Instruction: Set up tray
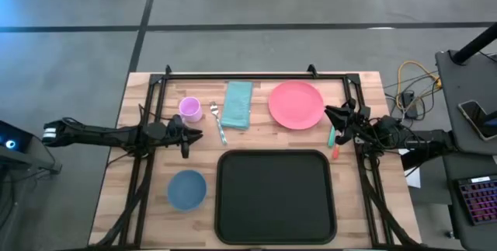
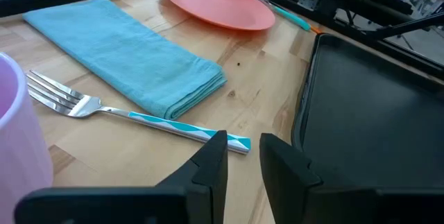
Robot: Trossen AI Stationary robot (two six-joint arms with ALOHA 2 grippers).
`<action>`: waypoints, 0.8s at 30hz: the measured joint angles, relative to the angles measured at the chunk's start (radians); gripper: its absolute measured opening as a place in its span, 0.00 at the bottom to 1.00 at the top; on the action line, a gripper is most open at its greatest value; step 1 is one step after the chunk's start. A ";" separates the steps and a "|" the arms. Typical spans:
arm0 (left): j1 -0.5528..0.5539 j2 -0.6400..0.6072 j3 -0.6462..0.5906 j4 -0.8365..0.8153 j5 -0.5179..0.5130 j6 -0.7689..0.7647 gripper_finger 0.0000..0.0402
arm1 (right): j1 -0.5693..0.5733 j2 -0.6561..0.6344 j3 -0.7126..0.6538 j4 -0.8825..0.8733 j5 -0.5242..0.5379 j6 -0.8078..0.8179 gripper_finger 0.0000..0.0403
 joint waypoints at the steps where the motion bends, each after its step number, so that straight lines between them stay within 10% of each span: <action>1: 0.000 0.000 0.000 0.000 0.000 0.000 0.17 | 0.000 0.000 0.000 0.000 0.000 0.000 0.18; 18: 0.000 0.000 0.000 0.000 0.000 0.000 0.17 | 0.000 0.001 0.000 0.000 0.000 0.009 0.17; 24: 0.000 0.000 0.000 0.000 0.000 0.000 0.17 | -0.001 0.002 0.000 -0.005 -0.154 0.490 0.18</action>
